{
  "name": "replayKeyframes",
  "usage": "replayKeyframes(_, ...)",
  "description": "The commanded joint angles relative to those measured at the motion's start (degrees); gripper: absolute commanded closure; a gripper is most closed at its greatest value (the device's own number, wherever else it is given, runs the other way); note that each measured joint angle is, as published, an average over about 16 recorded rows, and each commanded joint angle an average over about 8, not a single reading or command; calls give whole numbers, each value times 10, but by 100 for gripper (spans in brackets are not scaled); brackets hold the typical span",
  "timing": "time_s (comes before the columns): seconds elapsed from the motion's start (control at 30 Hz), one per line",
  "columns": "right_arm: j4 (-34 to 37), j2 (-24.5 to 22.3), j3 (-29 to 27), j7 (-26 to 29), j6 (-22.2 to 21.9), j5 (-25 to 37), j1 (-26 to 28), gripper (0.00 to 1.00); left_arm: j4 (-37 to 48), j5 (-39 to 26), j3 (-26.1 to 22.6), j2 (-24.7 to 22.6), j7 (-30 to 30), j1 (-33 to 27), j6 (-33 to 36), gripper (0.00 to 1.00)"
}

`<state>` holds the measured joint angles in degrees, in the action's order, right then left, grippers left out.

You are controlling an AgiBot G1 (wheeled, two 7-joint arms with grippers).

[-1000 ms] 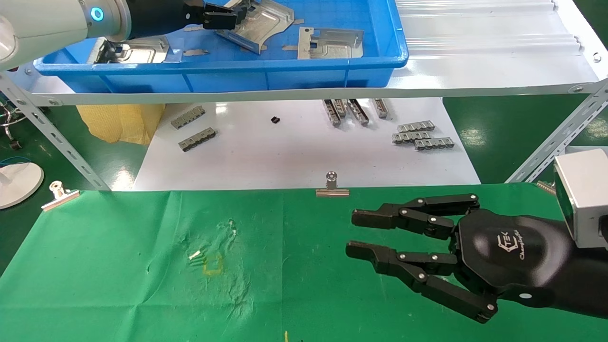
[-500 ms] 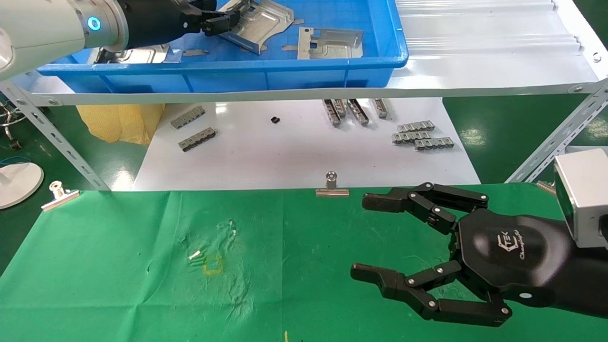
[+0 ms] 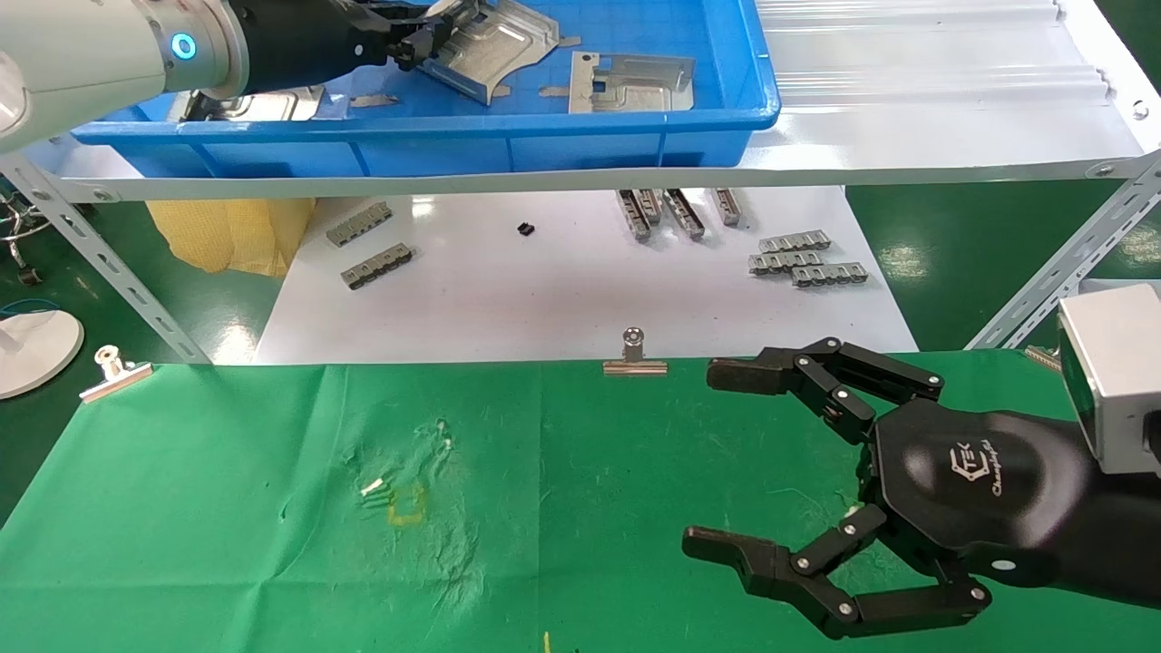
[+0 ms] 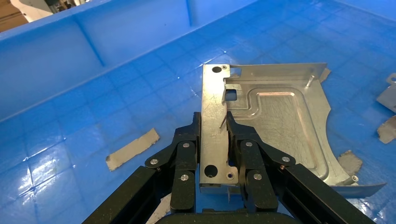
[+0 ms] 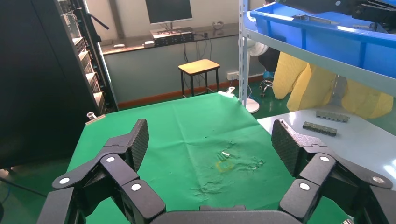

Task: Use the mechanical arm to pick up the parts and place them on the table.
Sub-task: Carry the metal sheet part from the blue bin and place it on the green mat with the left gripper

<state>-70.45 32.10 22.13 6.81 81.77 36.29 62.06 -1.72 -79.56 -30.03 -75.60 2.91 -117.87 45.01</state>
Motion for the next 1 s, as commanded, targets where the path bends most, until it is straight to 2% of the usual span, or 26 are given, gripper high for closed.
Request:
replayKeyframes(0.03, 0, 0, 0, 0, 0, 0, 0, 0, -3, 5, 3, 0, -1, -1, 0, 100)
replayKeyframes(0.17, 0, 0, 0, 0, 0, 0, 0, 0, -15, 25, 17, 10, -17, -9, 20, 100)
replayKeyframes(0.3, 0, 0, 0, 0, 0, 0, 0, 0, -25, 39, 26, 27, -40, -14, 68, 100)
replayKeyframes(0.7, 0, 0, 0, 0, 0, 0, 0, 0, -51, 73, 43, 128, -155, 17, 343, 100)
replayKeyframes(0.87, 0, 0, 0, 0, 0, 0, 0, 0, -53, 94, 55, 163, -199, 29, 424, 100)
replayKeyframes(1.0, 0, 0, 0, 0, 0, 0, 0, 0, -84, 98, 47, 190, -239, 53, 462, 100)
